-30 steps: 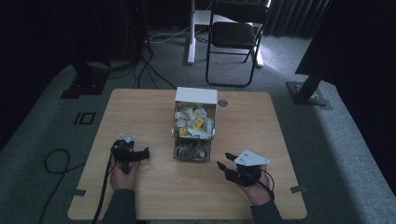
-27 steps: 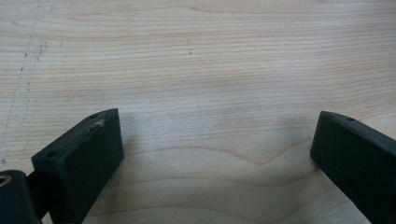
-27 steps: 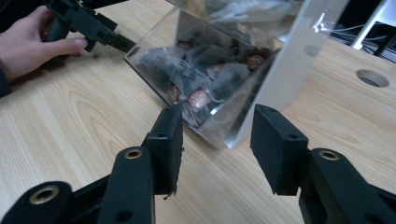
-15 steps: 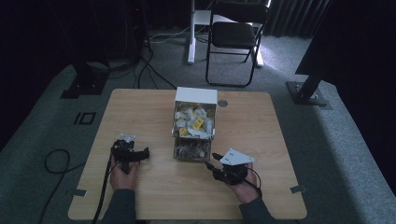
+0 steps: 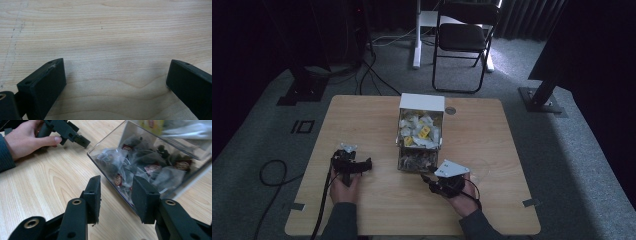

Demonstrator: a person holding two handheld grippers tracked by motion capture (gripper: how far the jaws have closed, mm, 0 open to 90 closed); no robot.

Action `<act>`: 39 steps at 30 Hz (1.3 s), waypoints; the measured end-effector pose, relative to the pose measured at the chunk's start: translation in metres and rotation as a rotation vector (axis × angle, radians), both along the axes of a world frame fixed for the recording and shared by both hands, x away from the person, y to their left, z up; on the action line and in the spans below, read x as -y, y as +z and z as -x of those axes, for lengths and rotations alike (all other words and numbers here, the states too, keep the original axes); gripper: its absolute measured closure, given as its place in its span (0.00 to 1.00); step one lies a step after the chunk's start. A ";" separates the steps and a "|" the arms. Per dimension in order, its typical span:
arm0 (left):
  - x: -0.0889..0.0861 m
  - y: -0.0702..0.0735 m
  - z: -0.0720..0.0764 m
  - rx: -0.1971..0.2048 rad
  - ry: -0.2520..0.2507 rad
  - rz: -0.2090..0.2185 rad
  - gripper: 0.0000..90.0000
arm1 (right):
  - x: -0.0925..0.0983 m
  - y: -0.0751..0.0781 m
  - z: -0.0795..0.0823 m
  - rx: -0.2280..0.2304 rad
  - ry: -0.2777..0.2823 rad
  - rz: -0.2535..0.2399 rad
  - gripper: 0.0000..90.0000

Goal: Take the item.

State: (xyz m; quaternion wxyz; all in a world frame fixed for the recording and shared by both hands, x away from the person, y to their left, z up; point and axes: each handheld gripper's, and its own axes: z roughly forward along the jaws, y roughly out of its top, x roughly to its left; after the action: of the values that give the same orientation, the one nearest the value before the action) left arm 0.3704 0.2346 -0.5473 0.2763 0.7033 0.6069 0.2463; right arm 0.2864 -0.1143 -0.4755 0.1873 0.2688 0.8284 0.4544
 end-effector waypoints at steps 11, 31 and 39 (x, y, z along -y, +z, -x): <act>0.000 0.000 0.000 0.000 0.000 0.000 0.03 | -0.022 -0.007 -0.011 -0.007 0.032 0.027 0.68; 0.000 0.000 0.000 0.000 0.000 0.000 0.03 | -0.034 -0.018 -0.011 -0.051 0.093 0.054 0.75; 0.000 0.000 0.000 0.000 0.000 0.000 0.03 | -0.035 -0.015 -0.007 -0.049 0.092 0.035 0.73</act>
State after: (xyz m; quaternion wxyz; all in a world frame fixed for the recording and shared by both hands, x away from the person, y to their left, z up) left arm 0.3704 0.2346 -0.5473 0.2763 0.7033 0.6069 0.2463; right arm 0.2932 -0.0798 -0.4903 0.1505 0.2380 0.8521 0.4411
